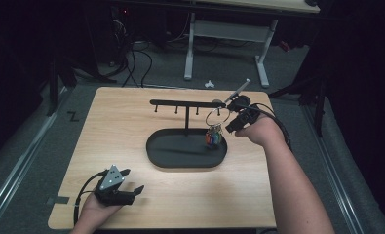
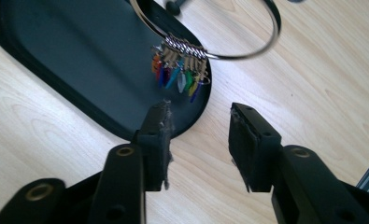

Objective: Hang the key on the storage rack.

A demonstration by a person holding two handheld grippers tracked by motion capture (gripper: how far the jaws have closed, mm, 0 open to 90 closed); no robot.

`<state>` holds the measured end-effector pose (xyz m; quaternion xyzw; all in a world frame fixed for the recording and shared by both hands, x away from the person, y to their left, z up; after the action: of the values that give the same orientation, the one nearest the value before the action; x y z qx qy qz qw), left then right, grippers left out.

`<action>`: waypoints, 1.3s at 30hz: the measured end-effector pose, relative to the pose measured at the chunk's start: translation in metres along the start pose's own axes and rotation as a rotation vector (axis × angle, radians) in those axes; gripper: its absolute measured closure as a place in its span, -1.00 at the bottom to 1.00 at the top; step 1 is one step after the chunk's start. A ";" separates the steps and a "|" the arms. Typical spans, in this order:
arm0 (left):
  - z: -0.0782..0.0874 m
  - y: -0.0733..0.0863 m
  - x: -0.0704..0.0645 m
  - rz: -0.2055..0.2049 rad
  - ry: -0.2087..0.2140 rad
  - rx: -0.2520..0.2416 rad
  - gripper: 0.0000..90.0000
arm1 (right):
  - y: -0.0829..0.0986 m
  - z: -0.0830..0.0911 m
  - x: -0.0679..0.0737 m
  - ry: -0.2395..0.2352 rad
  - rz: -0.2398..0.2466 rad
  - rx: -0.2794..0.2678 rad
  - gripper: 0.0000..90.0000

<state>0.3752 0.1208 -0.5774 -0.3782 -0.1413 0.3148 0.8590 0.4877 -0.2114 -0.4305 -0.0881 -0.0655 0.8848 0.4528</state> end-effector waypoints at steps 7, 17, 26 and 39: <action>0.000 0.001 0.000 -0.003 -0.008 0.006 -0.54 | 0.019 -0.016 0.005 -0.025 -0.013 -0.028 0.16; -0.004 0.002 -0.004 -0.032 -0.007 0.022 -0.54 | 0.046 -0.050 0.021 -0.003 -0.039 -0.117 -0.12; -0.005 0.002 -0.003 -0.031 -0.012 0.025 -0.55 | 0.080 -0.076 0.020 0.033 -0.112 -0.245 -0.22; -0.003 0.001 0.001 -0.019 -0.030 0.016 -0.56 | 0.155 -0.124 0.048 0.050 -0.250 -0.488 -0.35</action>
<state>0.3764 0.1203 -0.5804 -0.3650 -0.1551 0.3136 0.8627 0.3646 -0.2584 -0.5863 -0.2074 -0.2759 0.7778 0.5253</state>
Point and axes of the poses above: each handheld gripper's, and its own axes: z roughly backward along the jaws, y roughly out of its underside, x roughly to its left, the point moved 10 cm from there along -z, roughly forward along the jaws, and after that the axes turned 8 degrees about x, right-handed, at the moved point
